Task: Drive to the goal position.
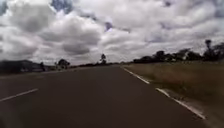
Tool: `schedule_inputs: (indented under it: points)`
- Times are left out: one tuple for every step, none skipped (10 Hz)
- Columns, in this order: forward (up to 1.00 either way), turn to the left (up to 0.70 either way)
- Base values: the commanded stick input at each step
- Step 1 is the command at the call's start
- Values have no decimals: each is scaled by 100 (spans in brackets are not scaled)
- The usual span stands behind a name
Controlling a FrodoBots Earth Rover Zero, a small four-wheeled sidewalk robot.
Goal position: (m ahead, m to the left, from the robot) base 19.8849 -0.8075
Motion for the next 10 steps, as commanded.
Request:
schedule_inputs:
  points:
    - [74,0]
    - [74,0]
    - [74,-2]
    - [74,-29]
    - [74,-33]
    - [74,-36]
    - [74,-34]
    - [74,-21]
    - [74,0]
    - [74,0]
